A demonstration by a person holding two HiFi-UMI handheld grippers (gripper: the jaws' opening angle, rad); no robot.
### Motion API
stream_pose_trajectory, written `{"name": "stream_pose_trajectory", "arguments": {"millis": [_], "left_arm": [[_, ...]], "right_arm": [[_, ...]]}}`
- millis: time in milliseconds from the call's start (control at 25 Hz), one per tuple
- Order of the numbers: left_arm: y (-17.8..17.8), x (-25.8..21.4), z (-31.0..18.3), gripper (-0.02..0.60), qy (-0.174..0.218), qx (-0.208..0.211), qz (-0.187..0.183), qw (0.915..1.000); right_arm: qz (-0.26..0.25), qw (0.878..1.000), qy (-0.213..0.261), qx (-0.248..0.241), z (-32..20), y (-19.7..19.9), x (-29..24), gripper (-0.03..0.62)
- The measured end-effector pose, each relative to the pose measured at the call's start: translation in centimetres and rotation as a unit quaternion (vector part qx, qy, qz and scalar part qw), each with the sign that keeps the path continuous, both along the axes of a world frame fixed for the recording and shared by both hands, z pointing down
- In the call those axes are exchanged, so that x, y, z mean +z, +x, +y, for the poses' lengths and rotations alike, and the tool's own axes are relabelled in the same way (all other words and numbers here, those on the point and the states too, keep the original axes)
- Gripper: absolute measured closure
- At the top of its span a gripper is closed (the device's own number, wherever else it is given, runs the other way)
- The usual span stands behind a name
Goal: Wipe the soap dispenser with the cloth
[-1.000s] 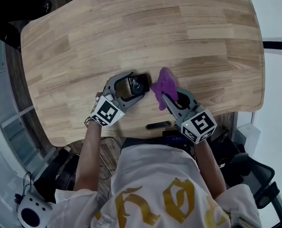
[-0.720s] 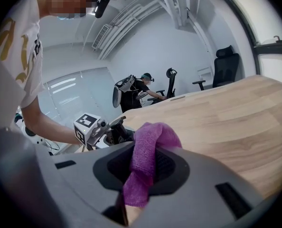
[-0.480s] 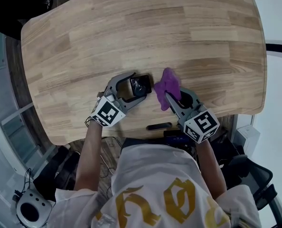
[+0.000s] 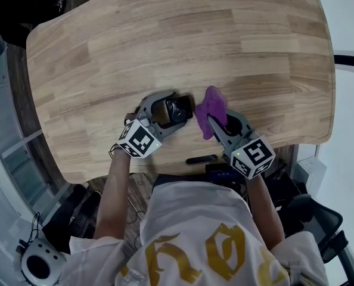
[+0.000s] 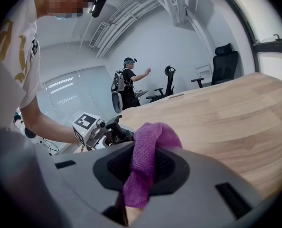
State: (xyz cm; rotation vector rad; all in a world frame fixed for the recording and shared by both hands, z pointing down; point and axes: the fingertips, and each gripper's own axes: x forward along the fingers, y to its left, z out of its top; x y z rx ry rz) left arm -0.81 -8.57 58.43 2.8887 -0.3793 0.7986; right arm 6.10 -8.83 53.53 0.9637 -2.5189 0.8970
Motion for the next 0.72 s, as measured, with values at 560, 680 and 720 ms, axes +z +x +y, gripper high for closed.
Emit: {"name": "stream_pose_trajectory", "arguments": {"millis": [560, 680, 720], "left_arm": [[0.0, -0.9, -1.5, 0.253, -0.072, -0.052, 0.07, 0.9935], [-0.1, -0.9, -1.6, 0.253, -0.085, -0.062, 0.075, 0.9917], [-0.1, -0.9, -1.8, 0.253, -0.089, -0.066, 0.078, 0.9908]], "right_arm": [[0.004, 1.0, 0.007, -0.002, -0.6, -0.7, -0.7, 0.528], [0.003, 1.0, 0.009, 0.002, -0.8, -0.7, -1.0, 0.528], [0.003, 1.0, 0.011, 0.004, -1.0, -0.6, -1.1, 0.528]]}}
